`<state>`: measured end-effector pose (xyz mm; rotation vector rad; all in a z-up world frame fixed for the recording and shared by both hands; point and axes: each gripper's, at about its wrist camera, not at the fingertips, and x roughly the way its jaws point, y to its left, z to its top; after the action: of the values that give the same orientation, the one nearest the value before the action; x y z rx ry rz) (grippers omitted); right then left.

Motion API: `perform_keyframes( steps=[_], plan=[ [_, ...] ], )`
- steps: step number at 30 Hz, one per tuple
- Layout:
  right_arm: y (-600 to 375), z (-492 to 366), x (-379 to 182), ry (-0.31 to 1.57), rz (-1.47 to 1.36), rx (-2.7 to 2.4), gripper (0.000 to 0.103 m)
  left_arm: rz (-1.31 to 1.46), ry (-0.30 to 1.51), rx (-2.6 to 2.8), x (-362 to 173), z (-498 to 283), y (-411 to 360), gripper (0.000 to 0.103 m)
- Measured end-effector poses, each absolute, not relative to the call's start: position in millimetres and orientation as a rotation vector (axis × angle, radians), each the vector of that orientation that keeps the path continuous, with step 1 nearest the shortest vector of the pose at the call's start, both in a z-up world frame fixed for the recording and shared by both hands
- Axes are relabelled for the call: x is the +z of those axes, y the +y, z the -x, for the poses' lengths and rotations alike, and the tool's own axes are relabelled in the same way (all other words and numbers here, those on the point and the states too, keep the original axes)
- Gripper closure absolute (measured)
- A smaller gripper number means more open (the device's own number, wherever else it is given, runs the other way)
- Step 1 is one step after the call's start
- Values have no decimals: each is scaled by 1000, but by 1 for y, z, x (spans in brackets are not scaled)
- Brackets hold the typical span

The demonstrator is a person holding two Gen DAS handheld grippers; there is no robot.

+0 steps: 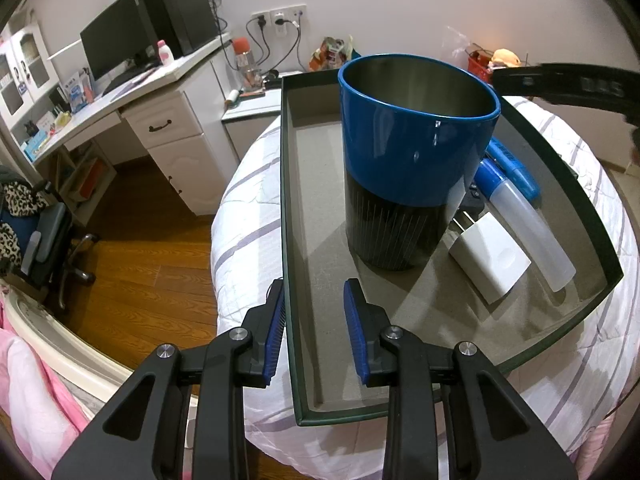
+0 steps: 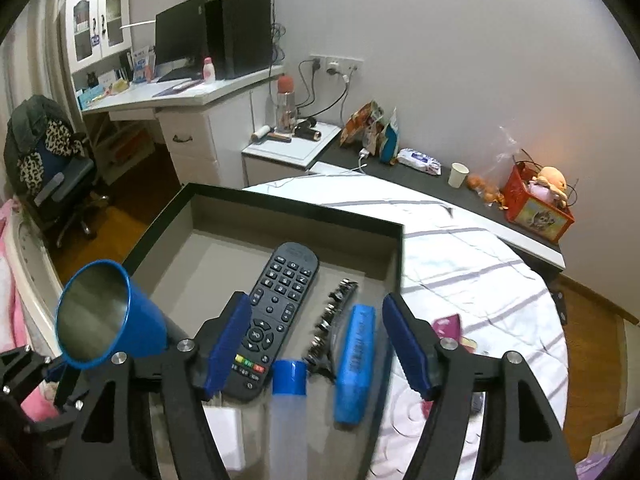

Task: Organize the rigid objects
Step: 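Move the right gripper back to the pink-lanyard keys on the bed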

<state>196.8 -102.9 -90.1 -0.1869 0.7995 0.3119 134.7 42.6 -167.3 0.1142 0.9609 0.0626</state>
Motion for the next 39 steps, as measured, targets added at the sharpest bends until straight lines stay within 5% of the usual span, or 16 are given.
perform_keyframes(
  steps=[13, 16, 18, 39],
  plan=[
    [-165, -152, -60, 691, 50, 242, 21, -113, 968, 70, -166, -131, 45, 75],
    [-183, -139, -56, 660, -4, 226, 14, -118, 969, 76, -166, -129, 45, 75],
    [-196, -130, -55, 639, -33, 202, 0, -117, 970, 78, -166, -129, 45, 75],
    [-256, -90, -91, 667, -138, 113, 0, -118, 973, 94, -164, -127, 43, 75]
  ],
)
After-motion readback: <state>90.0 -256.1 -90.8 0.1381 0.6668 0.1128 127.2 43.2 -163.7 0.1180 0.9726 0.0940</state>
